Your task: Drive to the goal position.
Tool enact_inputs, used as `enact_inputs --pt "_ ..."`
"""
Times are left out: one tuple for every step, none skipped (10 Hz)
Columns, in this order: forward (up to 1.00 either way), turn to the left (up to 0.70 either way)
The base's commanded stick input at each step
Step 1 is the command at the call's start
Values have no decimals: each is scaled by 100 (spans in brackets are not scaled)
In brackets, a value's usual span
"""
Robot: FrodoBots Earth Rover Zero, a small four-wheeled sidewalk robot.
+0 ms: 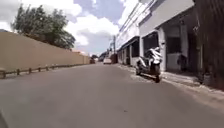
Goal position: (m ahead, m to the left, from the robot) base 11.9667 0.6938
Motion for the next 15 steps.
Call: enact_inputs --pt "85 0" --pt "85 0" --pt "85 0" --pt "85 0" --pt "85 0" --pt "85 0" --pt "85 0" --pt "85 0" --pt "85 21" --pt "85 27" --pt "85 8" --pt "85 0" --pt "85 0" --pt "85 0" --pt "85 0"
